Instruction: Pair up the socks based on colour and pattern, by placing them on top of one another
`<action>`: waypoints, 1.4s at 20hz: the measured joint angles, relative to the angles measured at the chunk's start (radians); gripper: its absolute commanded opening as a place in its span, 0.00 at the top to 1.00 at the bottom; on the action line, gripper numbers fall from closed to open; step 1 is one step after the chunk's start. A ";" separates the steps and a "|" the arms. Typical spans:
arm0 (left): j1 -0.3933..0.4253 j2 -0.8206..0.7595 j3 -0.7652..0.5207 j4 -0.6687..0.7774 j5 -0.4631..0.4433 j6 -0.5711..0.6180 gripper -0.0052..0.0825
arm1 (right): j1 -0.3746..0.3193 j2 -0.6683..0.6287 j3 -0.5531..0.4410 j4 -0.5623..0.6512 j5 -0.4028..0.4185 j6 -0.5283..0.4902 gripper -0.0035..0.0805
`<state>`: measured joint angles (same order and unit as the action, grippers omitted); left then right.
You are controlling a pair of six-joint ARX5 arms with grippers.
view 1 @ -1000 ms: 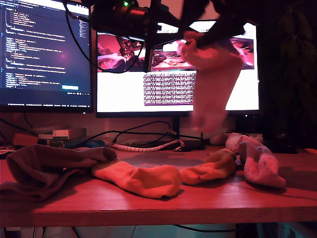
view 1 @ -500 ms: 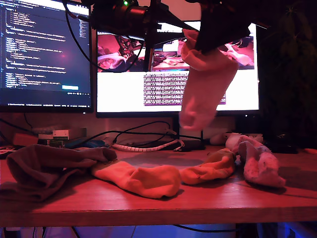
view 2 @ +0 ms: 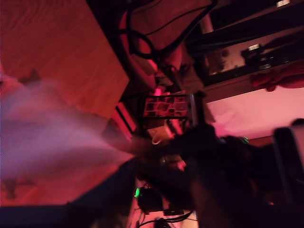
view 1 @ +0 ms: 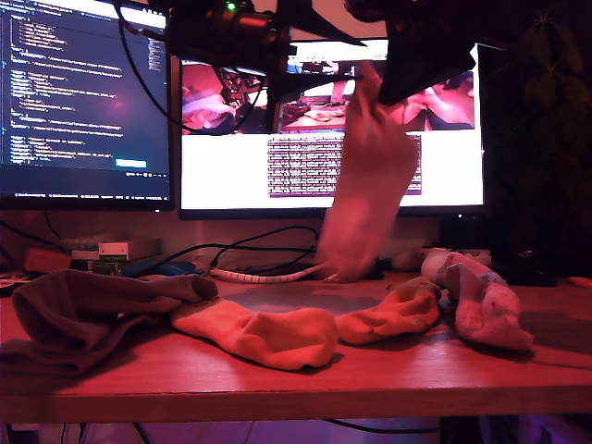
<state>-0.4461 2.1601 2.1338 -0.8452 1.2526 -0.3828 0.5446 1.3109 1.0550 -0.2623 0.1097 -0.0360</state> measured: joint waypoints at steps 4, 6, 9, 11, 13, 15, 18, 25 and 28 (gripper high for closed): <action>0.038 -0.012 0.000 -0.047 0.005 0.075 0.96 | -0.060 0.000 0.000 -0.008 0.002 -0.071 0.97; 0.056 -0.031 0.000 -0.122 -0.058 0.156 0.96 | -0.090 0.000 0.003 -0.017 -0.005 -0.075 0.97; 0.076 -0.069 0.001 -0.266 -0.259 0.303 0.96 | -0.118 0.000 0.019 -0.021 -0.022 -0.164 0.97; 0.075 -0.086 0.002 -0.322 -0.370 0.443 0.96 | -0.128 0.000 0.041 -0.005 -0.023 -0.204 0.97; 0.065 -0.090 0.002 -0.344 -0.485 0.483 0.96 | -0.140 0.000 0.078 0.001 -0.025 -0.224 0.97; 0.053 -0.090 0.002 -0.344 -0.594 0.505 0.96 | -0.163 0.000 0.121 0.008 -0.023 -0.231 0.97; 0.042 -0.090 0.002 -0.337 -0.711 0.507 0.96 | -0.211 0.000 0.165 0.027 -0.013 -0.231 0.97; 0.035 -0.104 0.002 -0.337 -0.822 0.518 0.96 | -0.262 0.000 0.173 -0.010 0.003 -0.227 0.97; 0.034 -0.164 -0.010 -0.332 -0.943 0.520 0.96 | -0.262 0.000 0.173 -0.028 0.003 -0.227 0.97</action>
<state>-0.4118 1.9961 2.1239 -1.1774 0.3096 0.1368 0.2829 1.3113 1.2282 -0.2905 0.1123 -0.2626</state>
